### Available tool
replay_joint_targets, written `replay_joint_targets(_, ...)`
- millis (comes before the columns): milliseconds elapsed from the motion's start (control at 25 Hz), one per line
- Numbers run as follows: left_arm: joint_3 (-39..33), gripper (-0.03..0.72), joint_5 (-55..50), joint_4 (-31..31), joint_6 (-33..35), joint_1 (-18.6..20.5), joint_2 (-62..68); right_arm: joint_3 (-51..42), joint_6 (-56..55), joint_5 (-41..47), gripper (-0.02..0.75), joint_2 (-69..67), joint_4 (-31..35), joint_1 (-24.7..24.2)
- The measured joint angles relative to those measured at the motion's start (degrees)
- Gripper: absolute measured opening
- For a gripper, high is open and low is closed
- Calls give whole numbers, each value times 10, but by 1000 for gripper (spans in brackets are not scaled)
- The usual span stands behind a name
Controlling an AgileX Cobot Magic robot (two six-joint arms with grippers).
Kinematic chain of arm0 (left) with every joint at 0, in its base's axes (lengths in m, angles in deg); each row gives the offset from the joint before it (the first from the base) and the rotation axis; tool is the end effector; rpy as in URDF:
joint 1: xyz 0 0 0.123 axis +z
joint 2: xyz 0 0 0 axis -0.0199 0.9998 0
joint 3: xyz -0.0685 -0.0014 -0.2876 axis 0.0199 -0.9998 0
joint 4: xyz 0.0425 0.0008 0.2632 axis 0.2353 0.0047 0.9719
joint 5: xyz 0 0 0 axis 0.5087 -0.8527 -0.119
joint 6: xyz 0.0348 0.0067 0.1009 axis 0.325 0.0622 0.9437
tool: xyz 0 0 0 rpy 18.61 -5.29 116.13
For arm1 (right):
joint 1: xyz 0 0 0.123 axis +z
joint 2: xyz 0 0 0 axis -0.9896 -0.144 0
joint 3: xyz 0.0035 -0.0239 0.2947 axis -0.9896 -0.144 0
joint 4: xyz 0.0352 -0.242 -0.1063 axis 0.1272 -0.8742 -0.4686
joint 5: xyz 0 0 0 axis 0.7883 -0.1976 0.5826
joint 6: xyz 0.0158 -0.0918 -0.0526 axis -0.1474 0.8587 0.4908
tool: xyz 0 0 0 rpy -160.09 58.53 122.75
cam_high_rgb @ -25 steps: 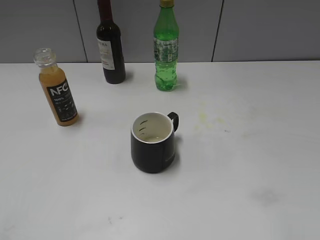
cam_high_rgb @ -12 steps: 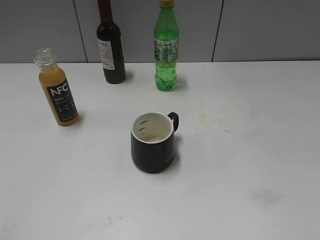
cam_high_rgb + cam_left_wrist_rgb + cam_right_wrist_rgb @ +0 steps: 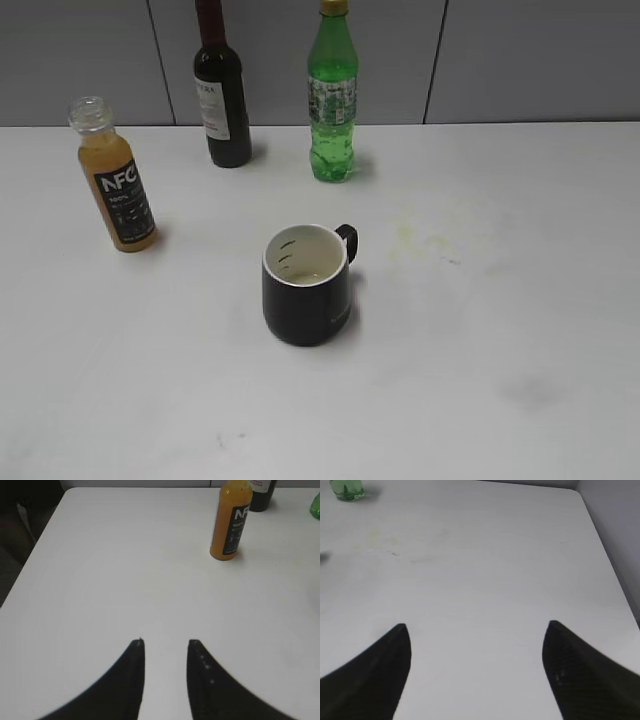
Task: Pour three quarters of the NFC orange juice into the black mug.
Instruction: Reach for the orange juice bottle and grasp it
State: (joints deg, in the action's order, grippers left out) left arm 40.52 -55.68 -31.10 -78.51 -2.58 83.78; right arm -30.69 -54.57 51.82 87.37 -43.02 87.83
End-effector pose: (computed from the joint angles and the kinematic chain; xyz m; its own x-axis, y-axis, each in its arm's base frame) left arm 0.0116 -0.0015 0.2708 -0.4759 0.1207 -0.8712 0.0869 0.9921 0.0899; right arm 0.0269 0.0002 0.2613 -0.4200 -0.0486 -0.9062 -0.0856 0.9962 -0.0137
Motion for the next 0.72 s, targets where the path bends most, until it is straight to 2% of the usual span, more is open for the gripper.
replay_joint_targets(240,0,236,0,0,0,1,0,0,4,1,586,0,4,0)
replay_joint_targets(720,0,236,0,0,0,1,0,0,5,1,585,0,4,0)
